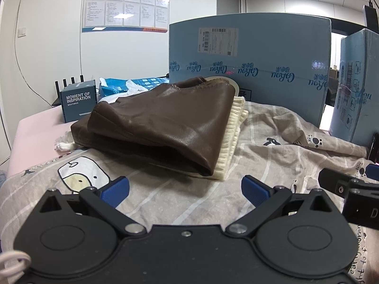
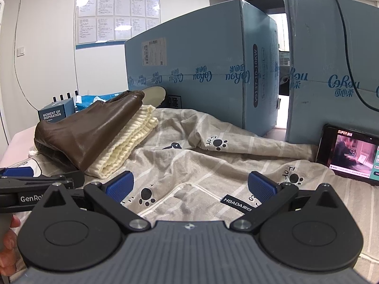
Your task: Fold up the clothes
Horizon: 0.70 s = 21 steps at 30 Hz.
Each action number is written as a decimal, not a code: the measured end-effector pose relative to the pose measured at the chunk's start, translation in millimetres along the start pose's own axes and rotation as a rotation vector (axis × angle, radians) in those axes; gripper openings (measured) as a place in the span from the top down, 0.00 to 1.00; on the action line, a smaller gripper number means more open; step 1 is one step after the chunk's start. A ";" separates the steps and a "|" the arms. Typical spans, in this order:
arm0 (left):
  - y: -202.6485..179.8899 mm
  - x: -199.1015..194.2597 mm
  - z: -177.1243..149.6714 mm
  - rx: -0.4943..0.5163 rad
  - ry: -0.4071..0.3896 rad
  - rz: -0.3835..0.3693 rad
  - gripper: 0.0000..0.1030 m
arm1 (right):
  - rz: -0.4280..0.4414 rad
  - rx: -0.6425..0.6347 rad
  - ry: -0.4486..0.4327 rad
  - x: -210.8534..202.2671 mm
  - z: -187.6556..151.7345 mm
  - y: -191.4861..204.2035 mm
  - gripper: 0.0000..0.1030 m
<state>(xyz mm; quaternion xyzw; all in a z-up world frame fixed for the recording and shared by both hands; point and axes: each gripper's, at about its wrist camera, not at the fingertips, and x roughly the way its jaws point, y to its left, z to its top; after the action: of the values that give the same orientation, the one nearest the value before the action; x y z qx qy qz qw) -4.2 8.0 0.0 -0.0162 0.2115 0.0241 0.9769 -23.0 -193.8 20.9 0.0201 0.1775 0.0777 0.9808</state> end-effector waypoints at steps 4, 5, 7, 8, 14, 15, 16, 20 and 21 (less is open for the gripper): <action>0.1 0.3 0.0 0.000 0.002 0.001 0.00 | 0.005 0.001 0.001 0.9 -0.5 -0.2 0.00; 0.2 0.4 0.0 -0.001 0.003 0.001 0.00 | 0.006 0.001 0.001 1.1 -0.6 -0.2 0.00; 0.2 0.7 -0.1 0.000 0.003 0.002 0.00 | 0.009 0.002 0.001 1.6 -0.8 -0.3 0.00; 0.3 0.7 -0.2 0.000 0.003 0.002 0.00 | 0.010 0.002 0.002 1.8 -1.0 -0.4 0.00; 1.1 1.7 -0.4 -0.003 0.010 0.012 0.00 | 0.011 0.002 -0.006 2.1 -2.8 0.9 0.00; 1.2 2.1 -0.4 -0.003 0.012 0.015 0.00 | 0.012 0.003 -0.007 1.7 -2.5 0.3 0.00; 1.3 2.2 -0.4 -0.004 0.014 0.016 0.00 | 0.011 0.002 -0.009 1.7 -2.5 0.1 0.00; 0.9 2.3 -0.2 -0.003 0.012 0.017 0.00 | 0.010 -0.001 -0.015 2.2 -2.2 -0.3 0.00; 0.9 2.5 -0.2 -0.004 0.013 0.018 0.00 | 0.010 -0.001 -0.014 2.8 -1.9 -0.4 0.00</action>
<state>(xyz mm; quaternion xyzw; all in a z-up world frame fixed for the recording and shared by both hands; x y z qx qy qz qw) -2.1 9.1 -1.2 -0.0163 0.2182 0.0330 0.9752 -21.0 -193.7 18.2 0.0210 0.1706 0.0826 0.9817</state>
